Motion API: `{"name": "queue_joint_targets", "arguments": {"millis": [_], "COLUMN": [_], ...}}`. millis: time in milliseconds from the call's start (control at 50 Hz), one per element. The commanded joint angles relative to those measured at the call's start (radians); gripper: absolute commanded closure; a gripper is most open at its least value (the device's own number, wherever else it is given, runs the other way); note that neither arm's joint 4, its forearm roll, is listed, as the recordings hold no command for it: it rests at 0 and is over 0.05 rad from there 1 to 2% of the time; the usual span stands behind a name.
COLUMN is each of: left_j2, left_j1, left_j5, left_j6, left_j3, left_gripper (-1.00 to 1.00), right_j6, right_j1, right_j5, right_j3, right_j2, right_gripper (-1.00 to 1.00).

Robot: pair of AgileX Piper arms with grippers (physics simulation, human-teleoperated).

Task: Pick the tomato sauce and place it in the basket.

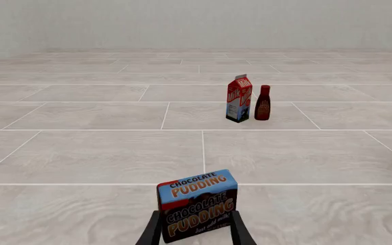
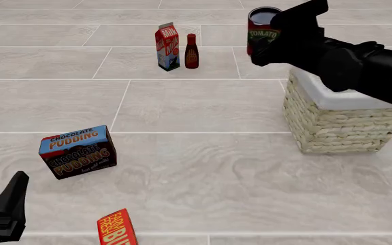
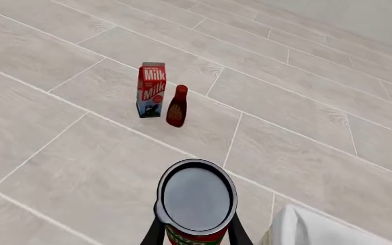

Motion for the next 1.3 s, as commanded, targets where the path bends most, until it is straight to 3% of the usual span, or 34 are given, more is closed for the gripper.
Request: {"name": "queue_joint_targets", "arguments": {"millis": [20, 500, 1300], "left_j2": [0.0, 0.0, 0.0], "left_j1": [0.0, 0.0, 0.0], "left_j5": [0.0, 0.0, 0.0], "left_j6": [0.0, 0.0, 0.0], "left_j3": [0.0, 0.0, 0.0], "left_gripper": [-1.0, -1.0, -1.0], "right_j6": [0.029, 0.049, 0.073], "right_j1": [-0.05, -0.182, -0.329], "right_j5": [-0.007, -0.015, -0.011], "right_j3": [-0.001, -0.023, -0.067], "right_j2": [-0.004, 0.015, 0.046], "right_gripper": [1.0, 1.0, 1.0]}}
